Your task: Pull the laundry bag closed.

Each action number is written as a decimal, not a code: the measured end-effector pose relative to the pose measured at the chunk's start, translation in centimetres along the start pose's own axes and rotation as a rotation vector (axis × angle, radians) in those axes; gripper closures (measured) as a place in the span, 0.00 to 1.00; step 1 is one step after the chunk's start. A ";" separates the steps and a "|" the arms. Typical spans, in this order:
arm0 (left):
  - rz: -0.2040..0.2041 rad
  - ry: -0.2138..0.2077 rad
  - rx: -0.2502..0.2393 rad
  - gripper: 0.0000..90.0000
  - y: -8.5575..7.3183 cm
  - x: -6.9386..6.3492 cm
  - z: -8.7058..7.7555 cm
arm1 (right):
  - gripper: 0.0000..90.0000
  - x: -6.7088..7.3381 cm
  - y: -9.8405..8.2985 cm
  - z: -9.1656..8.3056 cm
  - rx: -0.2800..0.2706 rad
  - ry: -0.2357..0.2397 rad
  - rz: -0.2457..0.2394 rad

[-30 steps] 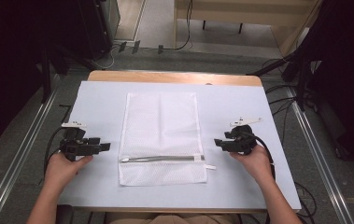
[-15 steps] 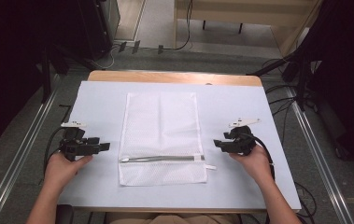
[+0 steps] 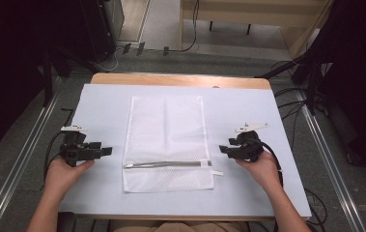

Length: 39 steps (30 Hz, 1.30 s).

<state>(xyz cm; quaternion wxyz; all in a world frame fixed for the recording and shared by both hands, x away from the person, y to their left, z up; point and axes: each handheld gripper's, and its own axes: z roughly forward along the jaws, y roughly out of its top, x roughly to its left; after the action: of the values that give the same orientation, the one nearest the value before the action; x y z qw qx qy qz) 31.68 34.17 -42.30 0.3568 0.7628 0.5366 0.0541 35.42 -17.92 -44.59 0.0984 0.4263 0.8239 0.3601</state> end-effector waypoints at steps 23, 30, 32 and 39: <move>-0.010 -0.013 0.012 0.43 0.0 -0.1 0.0 | 0.55 3.6 0.7 0.0 -0.010 0.073 -0.071; 0.001 -0.006 0.008 0.43 -0.1 -0.1 -0.1 | 0.56 4.5 0.9 -0.1 -0.015 0.090 -0.079; 0.000 -0.006 0.005 0.43 -0.1 -0.1 -0.1 | 0.57 4.8 1.0 0.0 -0.013 0.092 -0.081; 0.002 -0.004 0.001 0.43 -0.1 -0.1 -0.1 | 0.57 6.3 1.2 0.5 -0.010 0.119 -0.122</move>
<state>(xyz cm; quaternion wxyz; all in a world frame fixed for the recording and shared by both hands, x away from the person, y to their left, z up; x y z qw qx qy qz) 31.52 34.20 -42.25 0.3575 0.7636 0.5351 0.0525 32.52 -12.36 -43.21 0.0732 0.3527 0.8510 0.3821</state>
